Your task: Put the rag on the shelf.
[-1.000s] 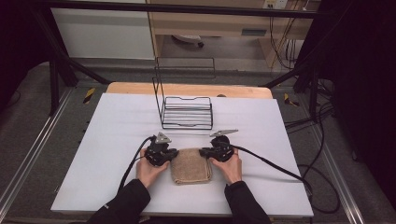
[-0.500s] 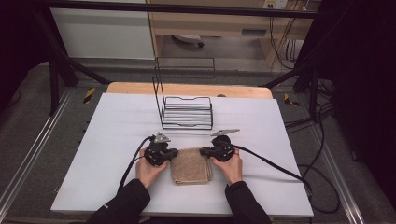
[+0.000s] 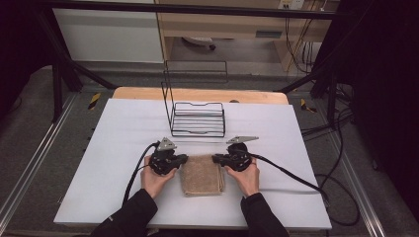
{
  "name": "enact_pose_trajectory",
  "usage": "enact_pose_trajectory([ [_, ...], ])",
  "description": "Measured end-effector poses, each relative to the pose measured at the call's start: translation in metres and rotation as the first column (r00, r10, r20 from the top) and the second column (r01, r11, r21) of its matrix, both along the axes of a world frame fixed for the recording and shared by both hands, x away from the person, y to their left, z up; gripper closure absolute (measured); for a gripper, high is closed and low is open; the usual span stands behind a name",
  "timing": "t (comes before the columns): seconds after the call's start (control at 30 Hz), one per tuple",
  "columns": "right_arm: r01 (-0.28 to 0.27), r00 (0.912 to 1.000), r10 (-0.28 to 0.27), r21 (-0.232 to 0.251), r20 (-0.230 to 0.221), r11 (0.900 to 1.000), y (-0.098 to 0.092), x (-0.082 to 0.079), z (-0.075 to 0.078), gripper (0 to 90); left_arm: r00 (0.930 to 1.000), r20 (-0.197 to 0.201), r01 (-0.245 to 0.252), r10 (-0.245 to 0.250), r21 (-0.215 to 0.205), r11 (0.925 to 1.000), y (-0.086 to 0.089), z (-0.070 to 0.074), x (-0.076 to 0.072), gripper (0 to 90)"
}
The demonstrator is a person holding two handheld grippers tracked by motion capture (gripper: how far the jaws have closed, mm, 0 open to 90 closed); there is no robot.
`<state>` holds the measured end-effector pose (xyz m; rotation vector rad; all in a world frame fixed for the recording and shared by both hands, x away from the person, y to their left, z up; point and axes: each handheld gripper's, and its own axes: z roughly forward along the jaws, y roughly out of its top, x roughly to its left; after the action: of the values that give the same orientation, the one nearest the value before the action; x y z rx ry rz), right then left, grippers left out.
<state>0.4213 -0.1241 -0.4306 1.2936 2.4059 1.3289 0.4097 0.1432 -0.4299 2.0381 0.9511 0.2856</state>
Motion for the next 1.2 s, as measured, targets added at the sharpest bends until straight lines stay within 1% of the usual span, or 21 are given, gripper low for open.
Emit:
enact_pose_trajectory([
  [0.27, -0.006, 0.9993, 0.006, 0.024, 0.038, 1.0, -0.003, -0.008, 0.009, 83.3, 0.9995, 0.024, 0.019, -0.019, -0.023, 0.9996, 0.003, 0.011, -0.006, 85.7],
  [0.37, -0.005, 0.999, 0.004, 0.037, 0.046, 0.999, -0.005, -0.012, 0.013, 83.3, 0.9992, 0.034, 0.024, -0.023, -0.026, 0.9994, 0.003, 0.014, -0.008, 85.7],
  [0.47, -0.005, 0.9981, 0.002, 0.051, 0.062, 0.999, -0.006, -0.014, 0.017, 83.3, 0.9989, 0.04, 0.027, -0.025, -0.039, 0.9989, 0.004, 0.018, -0.009, 85.8],
  [0.57, -0.013, 0.9966, 0.01, 0.043, 0.081, 0.999, -0.006, -0.016, 0.021, 83.3, 0.9981, 0.055, 0.03, -0.028, -0.041, 0.9987, 0.005, 0.022, -0.011, 85.8],
  [0.67, -0.018, 0.9953, 0.013, 0.052, 0.096, 0.998, -0.006, -0.019, 0.026, 83.3, 0.9978, 0.06, 0.032, -0.029, -0.054, 0.998, 0.007, 0.025, -0.012, 85.9],
  [0.83, -0.025, 0.9915, 0.019, 0.048, 0.129, 0.999, -0.005, -0.022, 0.033, 83.3, 0.9968, 0.074, 0.035, -0.031, -0.065, 0.9973, 0.008, 0.031, -0.014, 86.0],
  [1.2, -0.02, 0.9876, 0.01, 0.059, 0.157, 0.998, -0.007, -0.026, 0.04, 83.4, 0.9942, 0.1, 0.047, -0.039, -0.075, 0.9961, 0.008, 0.041, -0.019, 86.2],
])
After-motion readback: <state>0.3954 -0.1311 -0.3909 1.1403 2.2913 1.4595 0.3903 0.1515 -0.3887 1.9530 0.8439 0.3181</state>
